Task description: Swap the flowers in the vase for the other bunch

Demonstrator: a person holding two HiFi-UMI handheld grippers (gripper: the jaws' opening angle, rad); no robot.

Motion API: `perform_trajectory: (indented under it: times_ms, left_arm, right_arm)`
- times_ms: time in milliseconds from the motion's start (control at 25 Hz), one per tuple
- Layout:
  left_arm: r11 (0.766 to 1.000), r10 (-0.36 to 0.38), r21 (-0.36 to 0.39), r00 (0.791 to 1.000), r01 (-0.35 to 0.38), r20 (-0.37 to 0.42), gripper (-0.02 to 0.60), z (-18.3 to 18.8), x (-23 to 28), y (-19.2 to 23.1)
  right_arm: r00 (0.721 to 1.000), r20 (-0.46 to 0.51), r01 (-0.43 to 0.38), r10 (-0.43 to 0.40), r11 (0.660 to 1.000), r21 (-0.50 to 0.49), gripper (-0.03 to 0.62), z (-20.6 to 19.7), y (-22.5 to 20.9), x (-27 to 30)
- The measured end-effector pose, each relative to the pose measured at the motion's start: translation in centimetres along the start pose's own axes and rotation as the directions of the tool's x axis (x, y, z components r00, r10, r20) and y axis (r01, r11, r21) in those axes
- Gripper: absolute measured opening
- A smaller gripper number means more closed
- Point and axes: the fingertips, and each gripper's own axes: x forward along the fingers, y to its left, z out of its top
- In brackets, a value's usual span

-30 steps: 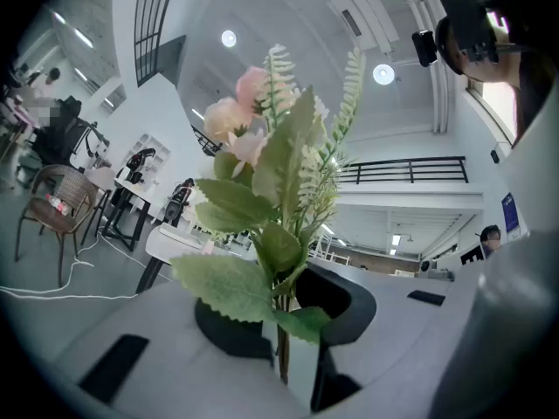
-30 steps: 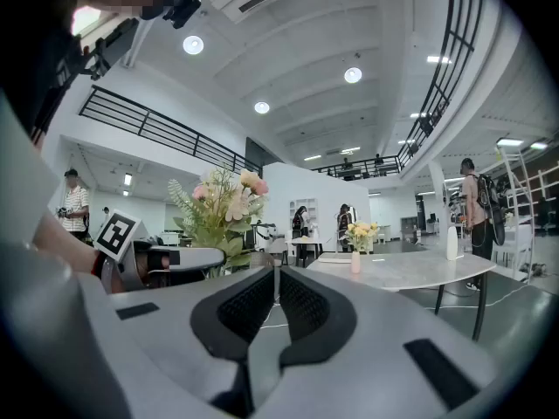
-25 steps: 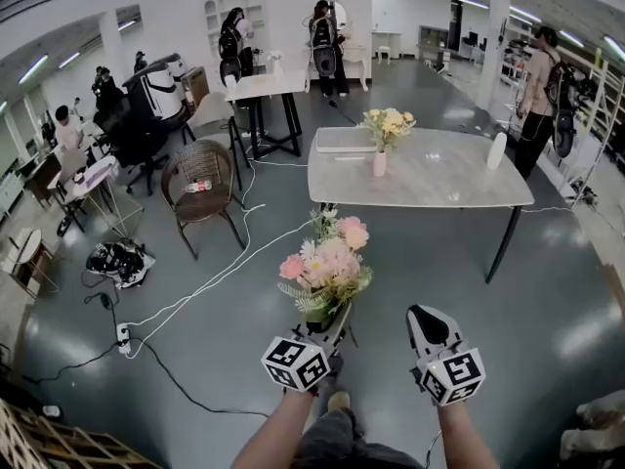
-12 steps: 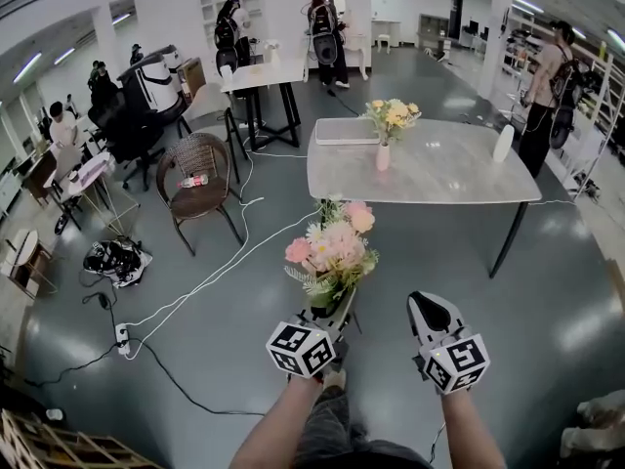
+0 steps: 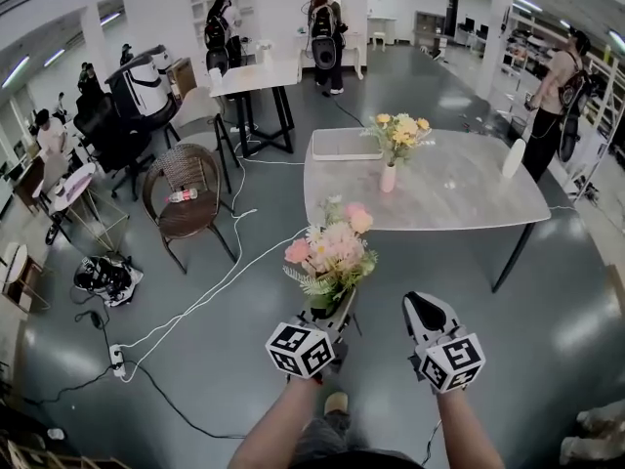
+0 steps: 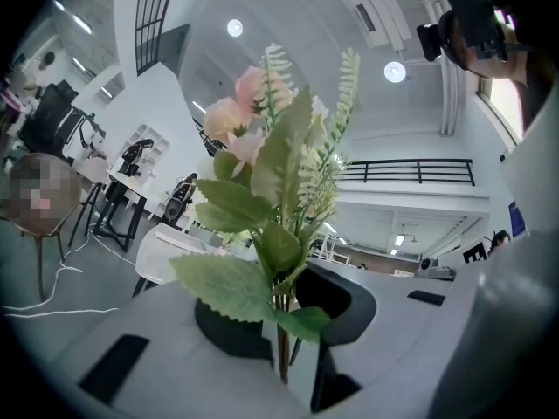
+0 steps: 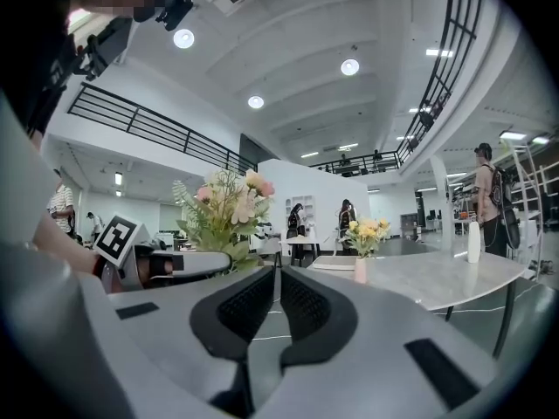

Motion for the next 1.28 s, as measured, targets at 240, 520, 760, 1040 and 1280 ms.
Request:
perform_trajectory:
  times_ms: [240, 520, 760, 1040, 1280]
  left_arm:
    - [1.0, -0.012, -0.019, 1.0, 0.012, -0.014, 0.089, 1.2, 3.2, 4.5]
    - [0.998, -0.049, -0.027, 0.998, 0.048, -0.029, 0.089, 2.1, 6.2, 7.6]
    - [0.997, -0.063, -0.045, 0.997, 0.062, -0.034, 0.089, 2.1, 8.4, 8.6]
    - [0.996, -0.083, -0.039, 0.996, 0.081, -0.041, 0.089, 2.2, 12.1, 10.3]
    - [0.997, -0.074, -0.025, 0.997, 0.073, -0.037, 0.089, 3.2, 17.0, 12.9]
  right_arm:
    - [1.0, -0.016, 0.025, -0.025, 1.0, -0.002, 0.037, 0.0, -1.6, 5.1]
    - [0.996, -0.018, 0.084, -0.084, 0.996, 0.017, 0.037, 0.0, -3.7, 8.5]
    - [0.991, -0.041, 0.131, -0.129, 0.99, 0.057, 0.037, -1.1, -6.3, 9.0]
    - [0.99, -0.049, 0.135, -0.133, 0.989, 0.052, 0.037, -1.3, -9.2, 12.1]
    - [0.993, -0.042, 0.109, -0.106, 0.993, 0.054, 0.037, -0.7, -12.8, 16.8]
